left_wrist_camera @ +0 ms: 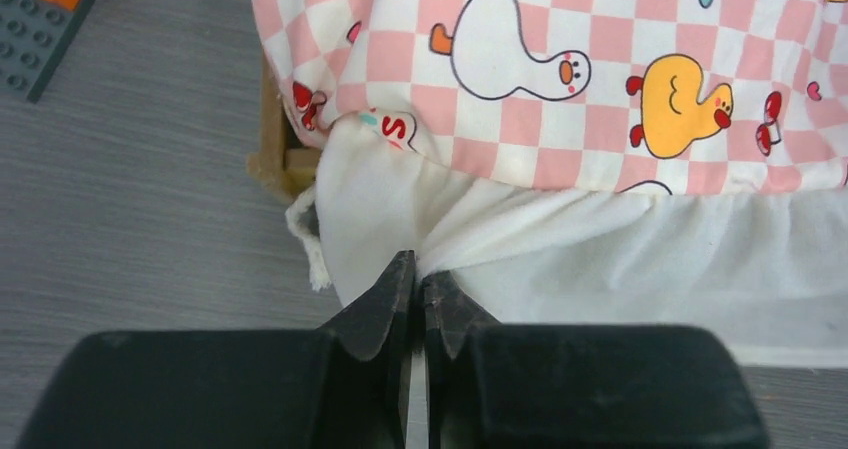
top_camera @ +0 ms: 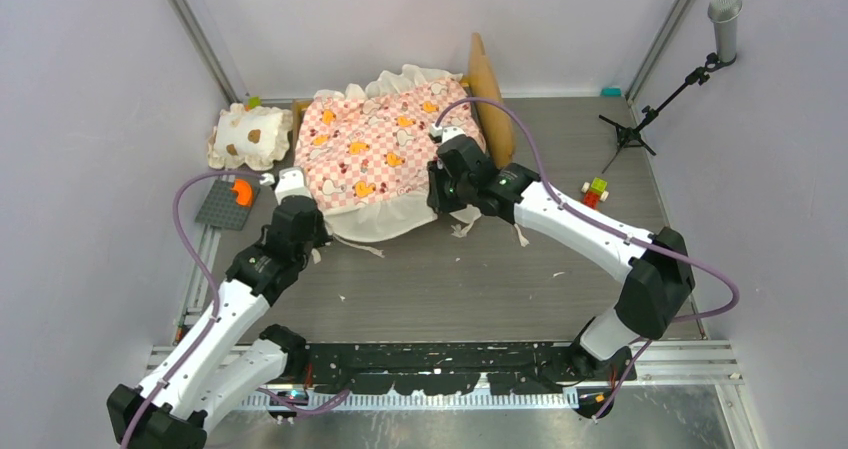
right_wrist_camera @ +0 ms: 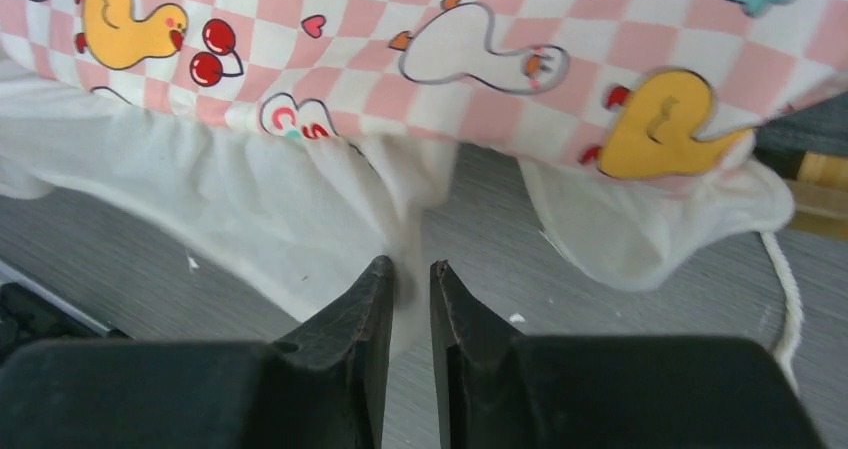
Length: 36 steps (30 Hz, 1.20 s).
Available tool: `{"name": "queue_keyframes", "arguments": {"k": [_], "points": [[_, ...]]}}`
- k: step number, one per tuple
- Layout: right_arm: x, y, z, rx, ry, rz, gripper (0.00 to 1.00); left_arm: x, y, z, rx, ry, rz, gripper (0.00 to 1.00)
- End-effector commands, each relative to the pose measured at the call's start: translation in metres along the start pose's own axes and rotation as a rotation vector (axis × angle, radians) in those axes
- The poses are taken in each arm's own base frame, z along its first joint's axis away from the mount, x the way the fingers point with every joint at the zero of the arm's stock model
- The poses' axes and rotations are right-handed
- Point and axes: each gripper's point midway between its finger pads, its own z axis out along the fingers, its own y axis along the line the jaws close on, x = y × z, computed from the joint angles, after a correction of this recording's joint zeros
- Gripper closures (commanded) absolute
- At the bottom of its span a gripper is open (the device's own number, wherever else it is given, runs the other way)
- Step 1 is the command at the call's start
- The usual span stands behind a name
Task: Set up the pet bed
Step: Adjust the mattress on the bed frame.
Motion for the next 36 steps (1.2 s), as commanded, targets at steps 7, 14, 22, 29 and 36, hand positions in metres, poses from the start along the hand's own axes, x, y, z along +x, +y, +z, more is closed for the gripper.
{"name": "queue_keyframes", "arguments": {"k": [7,14,22,29,36], "points": [[-0.024,-0.083,-0.026,0.439,-0.14,-0.011,0.58,0.023,0.026,0.005,-0.136,0.057,-0.019,0.39],[-0.041,-0.103,-0.036,0.527,-0.182,0.026,0.49,-0.001,0.031,-0.006,-0.166,-0.015,-0.043,0.29],[-0.041,-0.104,-0.003,0.327,-0.13,0.157,0.44,-0.057,0.009,-0.007,-0.113,-0.152,-0.072,0.2],[-0.046,-0.105,0.023,0.19,-0.145,0.232,0.43,-0.079,0.002,-0.004,-0.135,-0.156,-0.105,0.11],[-0.036,-0.118,0.047,0.234,-0.116,0.204,0.44,-0.08,-0.001,0.001,-0.095,-0.195,-0.137,0.09]]}}
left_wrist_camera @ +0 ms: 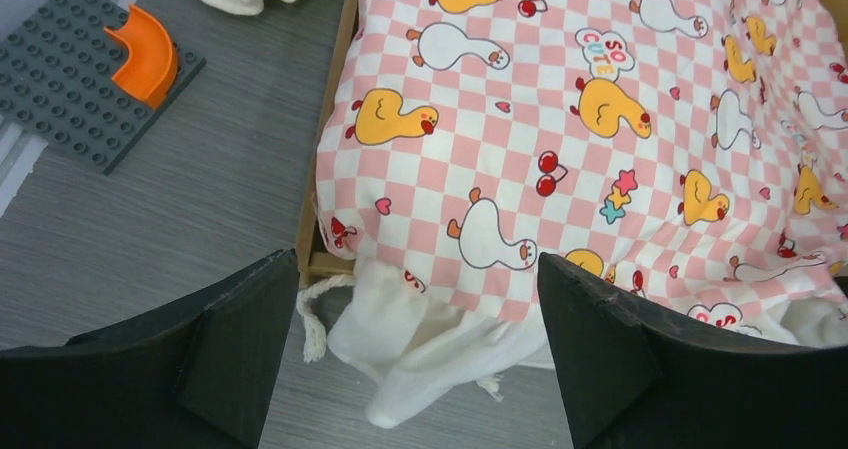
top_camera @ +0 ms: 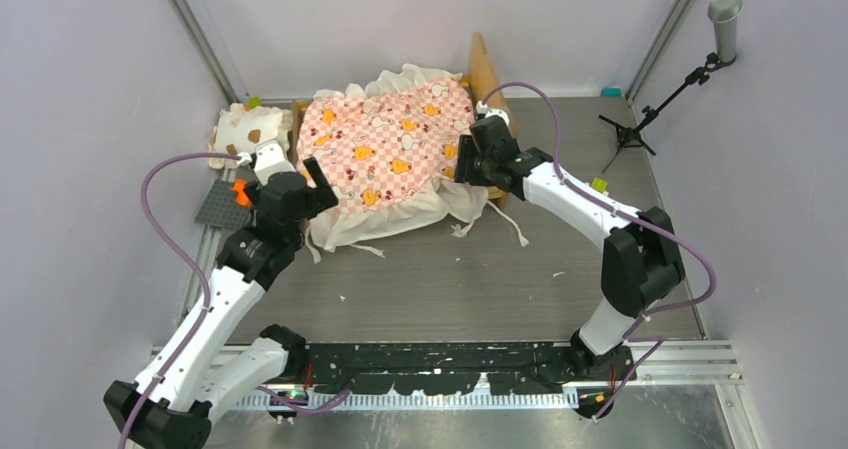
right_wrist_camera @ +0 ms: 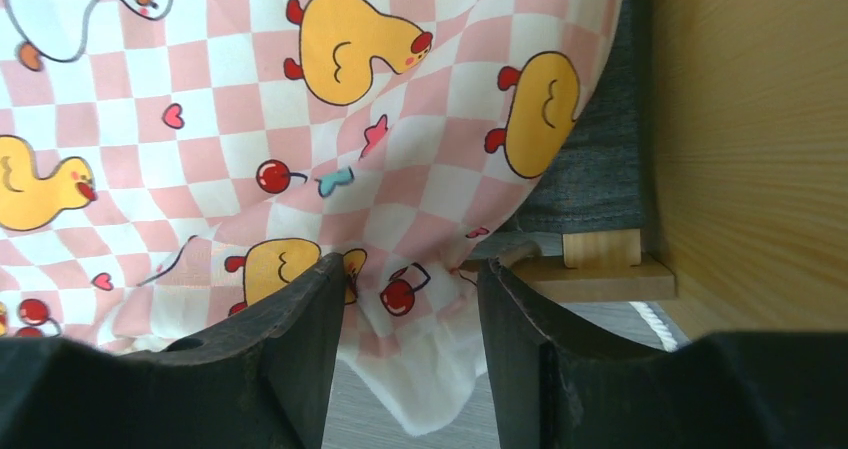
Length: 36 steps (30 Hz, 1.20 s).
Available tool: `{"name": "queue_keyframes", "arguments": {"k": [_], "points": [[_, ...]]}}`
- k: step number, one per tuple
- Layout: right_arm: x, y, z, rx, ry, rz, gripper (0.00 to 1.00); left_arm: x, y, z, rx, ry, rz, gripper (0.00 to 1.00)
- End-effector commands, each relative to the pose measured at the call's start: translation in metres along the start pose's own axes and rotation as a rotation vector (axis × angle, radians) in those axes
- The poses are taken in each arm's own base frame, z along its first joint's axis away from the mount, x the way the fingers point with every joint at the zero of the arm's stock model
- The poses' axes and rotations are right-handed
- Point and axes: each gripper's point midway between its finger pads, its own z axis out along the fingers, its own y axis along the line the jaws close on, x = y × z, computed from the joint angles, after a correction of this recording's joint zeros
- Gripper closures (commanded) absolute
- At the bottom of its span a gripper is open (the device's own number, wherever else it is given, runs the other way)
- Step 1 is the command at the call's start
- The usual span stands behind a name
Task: Set up the pet bed
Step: Adjust the mattress on the bed frame.
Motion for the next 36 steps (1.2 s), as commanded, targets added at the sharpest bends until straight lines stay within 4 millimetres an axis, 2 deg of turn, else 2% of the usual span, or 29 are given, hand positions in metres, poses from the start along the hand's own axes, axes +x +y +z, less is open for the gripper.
{"name": "queue_keyframes", "arguments": {"k": [1,3,6,10,12,15,19,23,25,26,28,33,36], "points": [[-0.006,0.003,0.012,-0.008,-0.03,-0.012,0.46,-0.002,-0.008,0.019,-0.004,-0.016,-0.016,0.09],[-0.003,-0.001,0.016,0.011,-0.027,-0.023,0.52,0.015,-0.01,0.035,-0.025,0.044,0.021,0.09],[0.0,-0.006,0.021,0.031,-0.022,-0.043,0.7,0.039,-0.012,0.056,-0.046,0.095,0.06,0.1],[-0.001,-0.018,0.021,0.103,-0.017,-0.074,0.96,0.053,-0.008,0.071,-0.076,0.109,0.077,0.11],[-0.005,-0.031,0.016,0.175,-0.033,-0.091,0.99,0.056,-0.007,0.073,-0.08,0.11,0.083,0.14],[-0.015,-0.055,0.004,0.315,-0.061,-0.126,0.99,0.058,-0.004,0.075,-0.092,0.108,0.091,0.21],[-0.018,-0.063,-0.005,0.37,-0.056,-0.166,0.99,0.056,-0.004,0.071,-0.082,0.109,0.083,0.28],[-0.018,-0.069,-0.011,0.411,-0.047,-0.189,0.99,0.051,-0.016,0.061,0.001,0.109,0.056,0.23],[-0.017,-0.07,-0.014,0.406,-0.046,-0.195,0.8,0.045,-0.019,0.054,0.029,0.101,0.048,0.21],[-0.017,-0.068,-0.016,0.392,-0.045,-0.196,0.71,0.039,-0.019,0.049,0.038,0.088,0.039,0.2],[-0.021,-0.061,-0.022,0.347,-0.058,-0.188,0.61,0.021,-0.02,0.039,0.047,0.05,0.019,0.18],[-0.041,-0.025,-0.049,0.155,-0.112,-0.145,0.55,-0.033,-0.018,0.014,0.037,-0.065,-0.014,0.14],[-0.055,-0.002,-0.069,0.038,-0.146,-0.127,0.54,-0.063,-0.02,0.014,0.025,-0.098,-0.012,0.12]]}}
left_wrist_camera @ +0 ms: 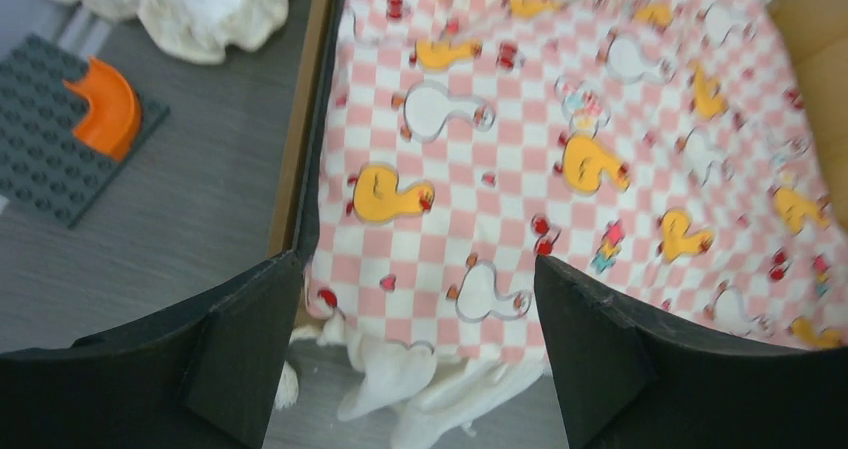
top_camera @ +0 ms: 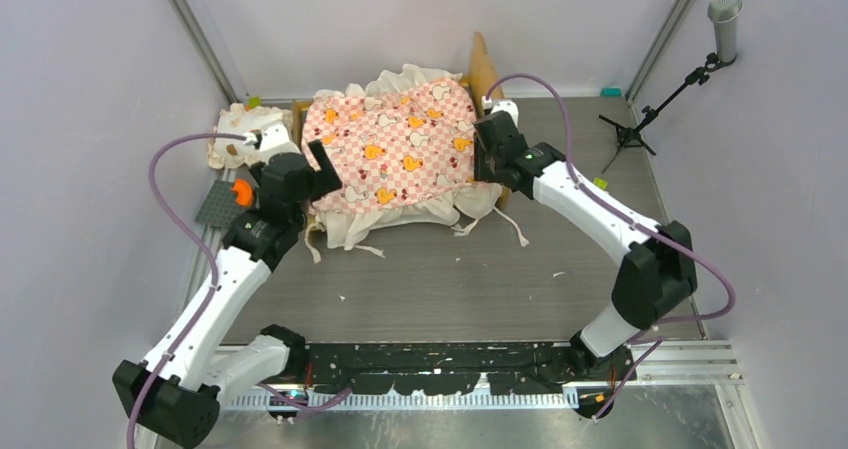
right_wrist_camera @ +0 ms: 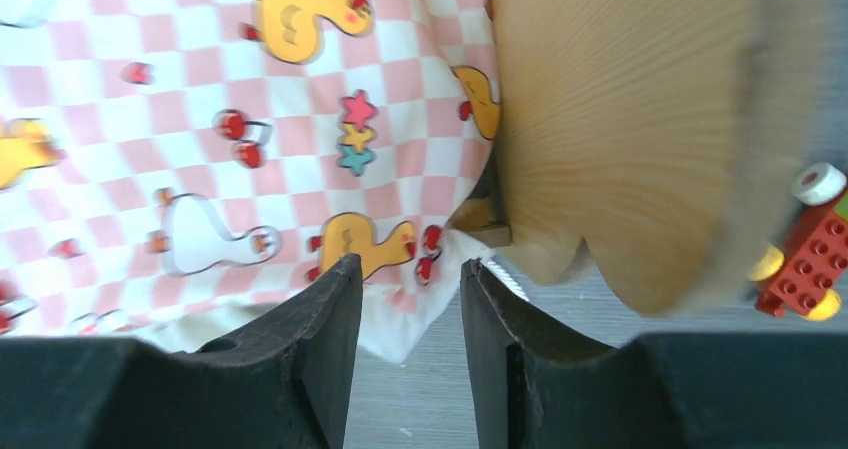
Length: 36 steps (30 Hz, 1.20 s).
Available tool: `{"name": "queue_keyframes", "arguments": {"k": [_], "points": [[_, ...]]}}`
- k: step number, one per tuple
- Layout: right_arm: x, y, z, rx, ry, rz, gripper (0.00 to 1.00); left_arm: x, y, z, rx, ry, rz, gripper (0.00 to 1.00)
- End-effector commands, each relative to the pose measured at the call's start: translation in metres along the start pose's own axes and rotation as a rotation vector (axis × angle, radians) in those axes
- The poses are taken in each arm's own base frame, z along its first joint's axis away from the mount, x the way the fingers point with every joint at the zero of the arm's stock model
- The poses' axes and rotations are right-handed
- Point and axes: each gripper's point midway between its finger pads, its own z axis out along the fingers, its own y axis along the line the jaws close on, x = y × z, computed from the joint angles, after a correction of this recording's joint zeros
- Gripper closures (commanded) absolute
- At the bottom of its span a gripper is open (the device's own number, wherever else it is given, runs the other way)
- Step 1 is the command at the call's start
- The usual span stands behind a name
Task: Set up the pet bed
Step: Adjust the mattress on the bed frame, then move the bed frame to the center of the board.
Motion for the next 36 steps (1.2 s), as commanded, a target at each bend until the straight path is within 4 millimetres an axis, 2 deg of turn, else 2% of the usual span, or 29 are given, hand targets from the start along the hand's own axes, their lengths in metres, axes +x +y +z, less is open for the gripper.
{"name": "queue_keyframes", "arguments": {"k": [1,4,6,11,14,16,20,25,27,29,31,34,36], "points": [[-0.056,0.022,-0.057,-0.192,-0.148,0.058,0.53,-0.056,0.0,-0.004,-0.022,-0.087,-0.008,0.12],[-0.071,0.016,-0.072,-0.177,-0.173,0.039,0.53,-0.065,0.004,0.02,-0.046,-0.029,-0.008,0.11],[-0.087,0.002,-0.082,-0.107,-0.209,0.019,0.51,-0.067,0.013,0.036,-0.086,-0.016,-0.005,0.11],[-0.123,-0.032,-0.093,0.012,-0.235,-0.013,0.35,-0.056,0.04,0.068,-0.155,0.042,-0.019,0.1],[-0.132,-0.044,-0.082,0.028,-0.194,-0.008,0.32,-0.042,0.046,0.079,-0.162,0.096,-0.027,0.1],[-0.135,-0.043,-0.069,-0.003,-0.171,-0.004,0.32,-0.033,0.044,0.082,-0.141,0.121,-0.034,0.1],[-0.129,-0.041,-0.034,-0.077,-0.086,0.015,0.31,-0.027,0.042,0.079,-0.113,0.114,-0.051,0.11],[-0.116,-0.027,-0.014,-0.166,-0.046,0.015,0.33,-0.023,0.04,0.075,-0.096,0.126,-0.056,0.11],[-0.109,-0.033,-0.006,-0.128,-0.029,0.012,0.39,-0.022,0.04,0.075,-0.094,0.129,-0.06,0.11],[-0.103,-0.049,-0.003,-0.046,-0.023,0.002,0.56,-0.021,0.04,0.074,-0.094,0.13,-0.06,0.11],[-0.1,-0.064,-0.01,0.015,-0.03,-0.02,0.66,-0.023,0.042,0.071,-0.101,0.125,-0.06,0.12],[-0.094,-0.088,-0.024,0.112,-0.061,-0.068,0.9,-0.029,0.046,0.066,-0.119,0.094,-0.061,0.12],[-0.095,-0.103,-0.038,0.161,-0.103,-0.091,0.97,-0.037,0.049,0.061,-0.126,0.059,-0.065,0.12]]}}
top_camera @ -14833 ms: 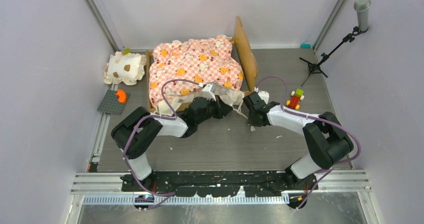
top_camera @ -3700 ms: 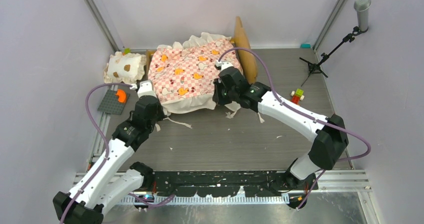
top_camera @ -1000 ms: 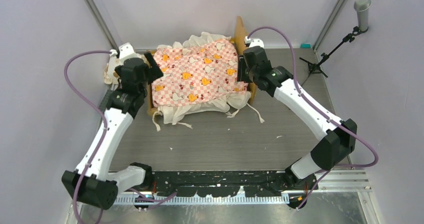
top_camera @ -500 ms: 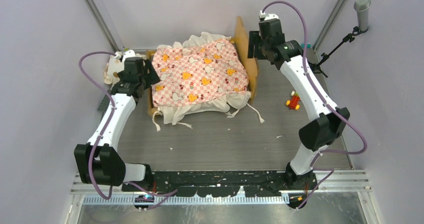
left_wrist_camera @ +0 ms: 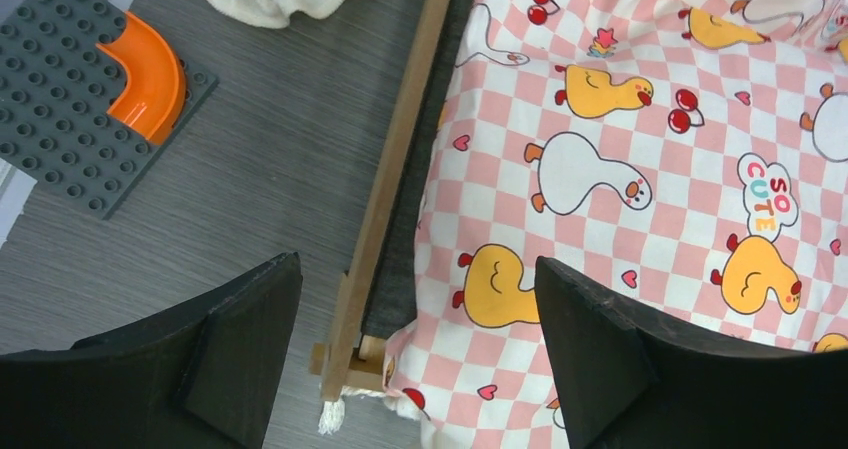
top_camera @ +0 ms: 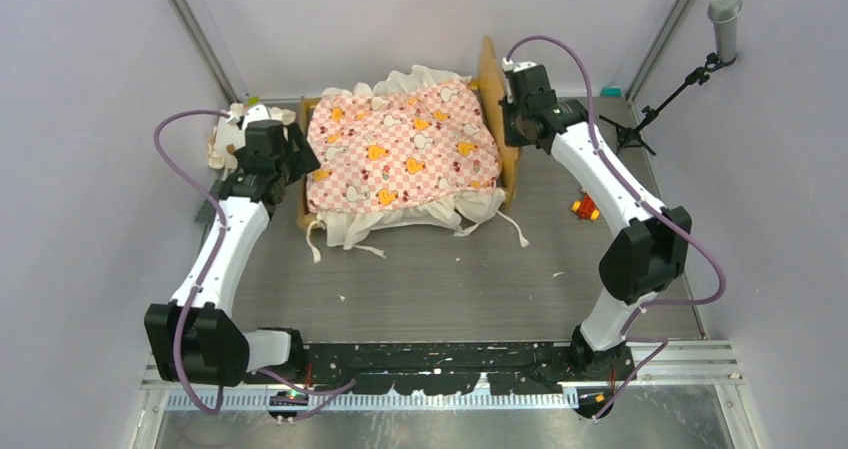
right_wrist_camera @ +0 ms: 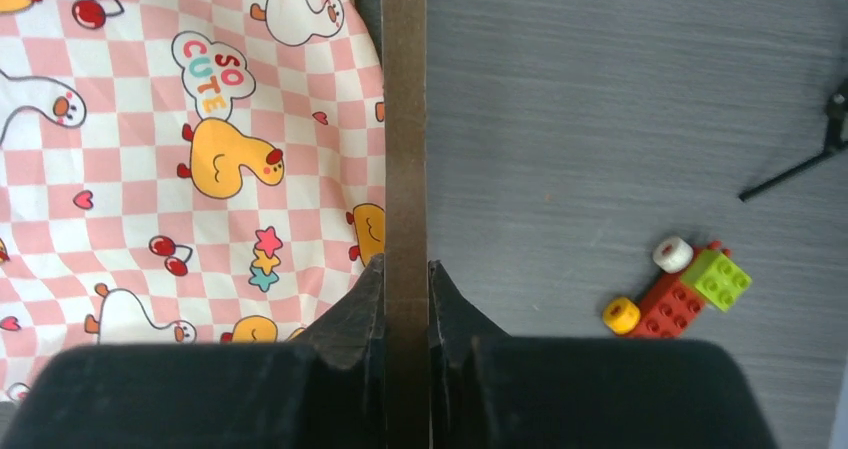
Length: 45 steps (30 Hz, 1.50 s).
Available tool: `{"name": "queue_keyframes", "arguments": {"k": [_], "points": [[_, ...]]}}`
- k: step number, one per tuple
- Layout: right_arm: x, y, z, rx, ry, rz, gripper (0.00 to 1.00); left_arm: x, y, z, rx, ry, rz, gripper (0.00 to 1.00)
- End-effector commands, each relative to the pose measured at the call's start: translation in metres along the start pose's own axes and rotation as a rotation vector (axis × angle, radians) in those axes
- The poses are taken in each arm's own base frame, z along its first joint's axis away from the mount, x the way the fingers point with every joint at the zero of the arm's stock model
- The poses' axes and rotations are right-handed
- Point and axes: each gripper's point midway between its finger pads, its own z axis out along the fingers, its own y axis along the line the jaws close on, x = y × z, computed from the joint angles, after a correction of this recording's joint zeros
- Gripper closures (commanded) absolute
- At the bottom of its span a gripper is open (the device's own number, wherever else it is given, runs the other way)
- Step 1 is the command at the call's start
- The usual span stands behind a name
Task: Set up the pet bed
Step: Move the bed frame to the center of the board.
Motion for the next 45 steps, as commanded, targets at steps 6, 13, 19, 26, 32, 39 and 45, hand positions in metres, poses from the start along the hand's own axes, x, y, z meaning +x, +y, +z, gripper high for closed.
{"name": "queue_keyframes", "arguments": {"k": [6,13,19,26,32,39,45], "points": [[-0.002,-0.093,-0.092,0.296,-0.154,-0.044,0.99,-0.046,0.015,-0.018,-0.005,-0.14,-0.074,0.12],[0.003,-0.113,-0.122,0.319,-0.159,0.016,0.49,-0.066,0.045,0.016,-0.091,-0.134,-0.156,0.09],[-0.011,-0.103,-0.151,0.242,-0.23,0.074,0.37,-0.087,0.061,0.073,-0.185,-0.188,-0.148,0.08],[-0.012,-0.081,-0.173,0.093,-0.286,0.108,0.35,-0.1,0.061,0.167,-0.237,-0.165,0.017,0.06],[-0.009,-0.065,-0.172,0.004,-0.293,0.119,0.35,-0.083,0.031,0.226,-0.226,-0.107,0.335,0.0],[-0.006,-0.054,-0.163,-0.05,-0.278,0.128,0.35,-0.061,0.024,0.258,-0.398,-0.02,0.659,0.0],[-0.005,-0.047,-0.161,-0.085,-0.26,0.126,0.36,-0.039,0.052,0.278,-0.568,0.063,0.779,0.03]]}}
